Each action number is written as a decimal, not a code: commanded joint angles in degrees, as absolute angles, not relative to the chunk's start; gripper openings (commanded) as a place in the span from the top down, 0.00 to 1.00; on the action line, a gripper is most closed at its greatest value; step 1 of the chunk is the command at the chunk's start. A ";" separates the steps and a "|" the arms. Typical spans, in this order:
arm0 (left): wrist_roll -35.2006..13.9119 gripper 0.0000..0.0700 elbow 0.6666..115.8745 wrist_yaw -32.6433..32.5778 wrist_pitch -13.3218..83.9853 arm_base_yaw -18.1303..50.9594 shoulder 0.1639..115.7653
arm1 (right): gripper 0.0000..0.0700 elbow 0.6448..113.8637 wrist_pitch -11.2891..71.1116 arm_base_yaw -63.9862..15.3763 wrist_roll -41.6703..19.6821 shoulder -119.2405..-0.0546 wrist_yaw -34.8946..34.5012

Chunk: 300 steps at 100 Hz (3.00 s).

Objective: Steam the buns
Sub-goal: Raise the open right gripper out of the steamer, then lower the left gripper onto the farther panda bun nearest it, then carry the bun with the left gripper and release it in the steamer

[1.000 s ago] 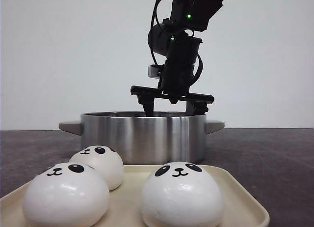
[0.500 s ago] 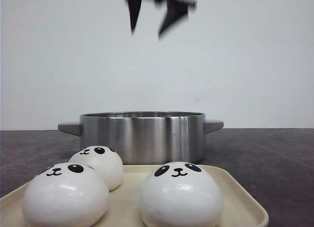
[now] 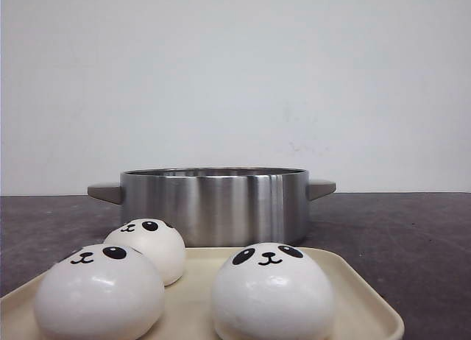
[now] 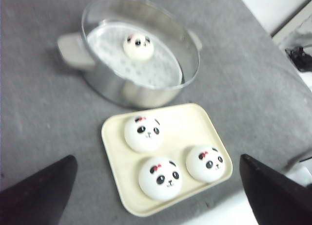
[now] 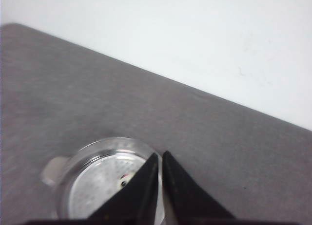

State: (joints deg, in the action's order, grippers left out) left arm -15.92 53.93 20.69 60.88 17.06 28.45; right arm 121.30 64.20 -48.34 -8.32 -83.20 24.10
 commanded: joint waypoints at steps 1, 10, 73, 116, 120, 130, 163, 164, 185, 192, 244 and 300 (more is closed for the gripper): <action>-17.10 0.06 54.50 22.30 60.49 17.34 31.68 | 0.99 120.44 65.89 -51.18 -7.88 -79.37 26.79; -17.19 0.05 54.50 23.86 60.05 17.98 36.93 | 0.99 116.68 66.94 -55.55 -7.88 -73.38 31.27; -19.49 0.03 54.52 11.53 45.67 34.59 69.01 | 0.99 78.72 66.30 -68.99 -25.91 -39.59 42.41; -21.80 0.03 54.59 11.38 40.16 38.76 82.43 | 0.99 78.70 66.00 -68.99 -27.05 -38.48 44.27; -21.87 0.03 54.59 10.83 39.27 38.83 83.35 | 0.99 78.70 66.00 -68.99 -27.24 -38.48 45.21; -22.83 0.03 54.59 9.06 36.38 38.87 84.84 | 0.99 78.70 66.13 -68.99 -28.10 -38.46 46.50; -24.47 0.11 54.61 7.92 33.63 38.70 89.30 | 0.99 78.70 66.57 -68.97 -29.28 -38.50 46.61; -24.47 0.11 54.61 7.92 33.74 38.70 89.43 | 0.99 78.70 66.57 -68.99 -29.30 -38.50 46.61; -24.45 0.69 54.61 7.51 32.40 38.70 90.48 | 0.99 78.70 67.85 -68.99 -29.61 -38.50 48.05; -24.38 0.99 54.61 7.53 31.99 38.70 90.48 | 0.99 78.70 68.23 -68.97 -29.63 -38.50 48.12; -23.22 0.98 63.86 16.36 38.63 40.71 81.91 | 0.99 78.70 71.81 -68.97 -29.71 -38.48 50.22; -18.79 0.98 93.27 7.92 41.06 35.70 93.86 | 0.99 78.67 71.94 -68.97 -30.04 -38.48 52.80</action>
